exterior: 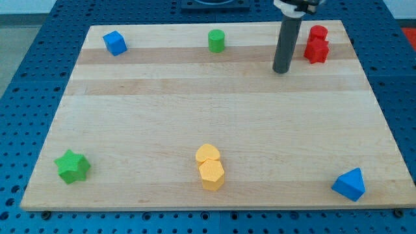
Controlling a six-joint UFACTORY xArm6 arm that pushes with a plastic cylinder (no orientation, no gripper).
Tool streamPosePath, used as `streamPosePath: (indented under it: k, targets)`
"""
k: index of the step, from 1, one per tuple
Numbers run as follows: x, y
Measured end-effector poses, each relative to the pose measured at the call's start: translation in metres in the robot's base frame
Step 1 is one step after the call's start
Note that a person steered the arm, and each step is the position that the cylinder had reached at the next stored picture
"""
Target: Move the green circle down a bit
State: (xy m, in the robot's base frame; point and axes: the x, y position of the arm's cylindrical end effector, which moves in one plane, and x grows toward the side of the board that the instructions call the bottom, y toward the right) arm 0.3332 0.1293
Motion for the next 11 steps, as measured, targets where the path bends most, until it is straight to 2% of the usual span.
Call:
streamPosePath:
  k: [1,2,3,4,6,9,10,11]
  targets:
    - [-0.058,-0.003]
    - [-0.089,-0.022]
    - [-0.117,-0.049]
    - [-0.124,-0.09]
    - [-0.066,-0.137]
    - [0.075,-0.219]
    - [0.073,-0.219]
    - [0.029,-0.207]
